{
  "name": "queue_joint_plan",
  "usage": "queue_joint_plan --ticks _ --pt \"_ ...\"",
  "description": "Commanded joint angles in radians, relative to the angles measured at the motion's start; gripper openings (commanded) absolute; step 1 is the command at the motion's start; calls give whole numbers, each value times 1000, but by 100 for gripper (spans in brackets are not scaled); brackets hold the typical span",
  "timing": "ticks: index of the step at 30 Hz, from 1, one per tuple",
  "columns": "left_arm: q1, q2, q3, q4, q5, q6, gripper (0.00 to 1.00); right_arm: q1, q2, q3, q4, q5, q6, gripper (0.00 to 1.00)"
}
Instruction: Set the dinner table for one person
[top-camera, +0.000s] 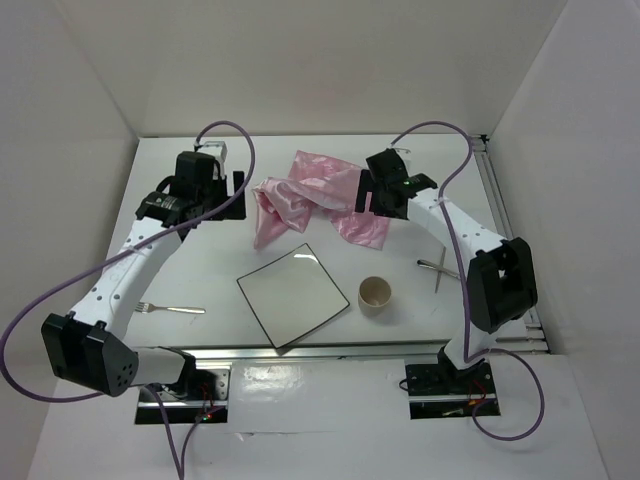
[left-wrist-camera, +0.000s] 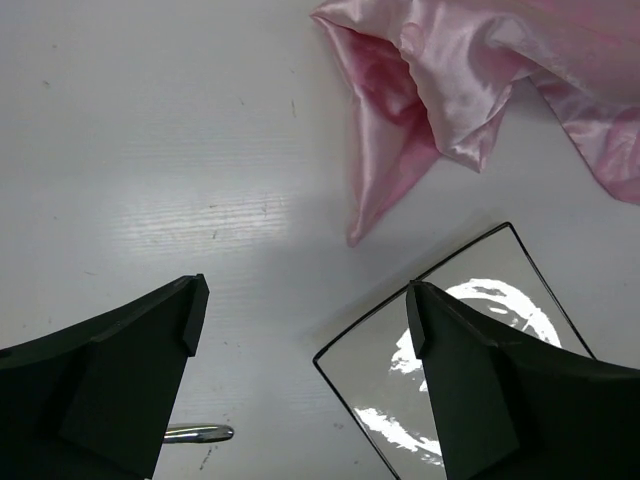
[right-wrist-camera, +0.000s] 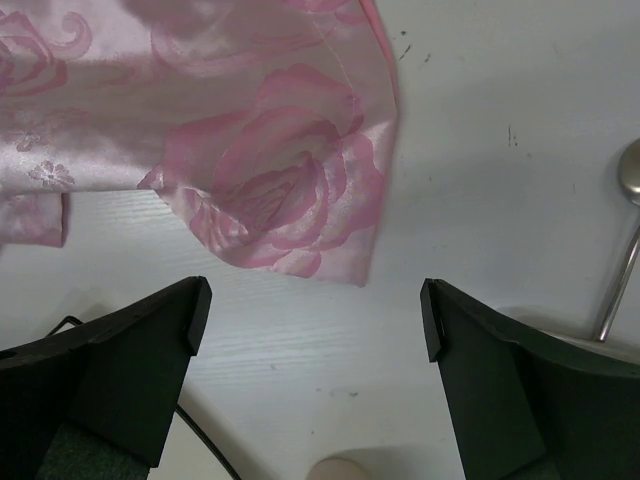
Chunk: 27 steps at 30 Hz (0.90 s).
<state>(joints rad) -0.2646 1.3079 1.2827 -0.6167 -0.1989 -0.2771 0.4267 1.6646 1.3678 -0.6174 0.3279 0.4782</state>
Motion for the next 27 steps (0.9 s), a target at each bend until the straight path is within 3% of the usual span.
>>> queue_joint_plan --ticks 1,10,13,15,17,18,20,21,23,27 --pt "-1 19 43 -14 101 -60 100 15 3 -9 31 -10 -9 100" --pt "-1 8 -5 20 145 -119 100 95 -20 -13 62 -49 -76 100" --pt "13 -2 16 11 112 -154 95 130 -46 -13 99 -117 -104 100" --pt "54 -22 27 2 112 -187 86 158 -46 0 125 -194 -113 94" --pt "131 -35 52 -31 137 -243 82 210 -19 48 153 -213 -144 86" --pt "154 -35 52 -44 147 -258 80 225 3 72 153 -225 -144 76" --pt "217 -44 75 -90 173 -281 79 263 91 161 162 -225 -159 69" --pt "235 -44 75 -100 185 -292 76 276 125 195 151 -225 -170 61" --pt "289 -53 63 -109 239 -292 73 308 217 282 142 -225 -170 61" --pt "367 -94 3 -95 346 -292 68 336 343 379 142 -225 -179 73"
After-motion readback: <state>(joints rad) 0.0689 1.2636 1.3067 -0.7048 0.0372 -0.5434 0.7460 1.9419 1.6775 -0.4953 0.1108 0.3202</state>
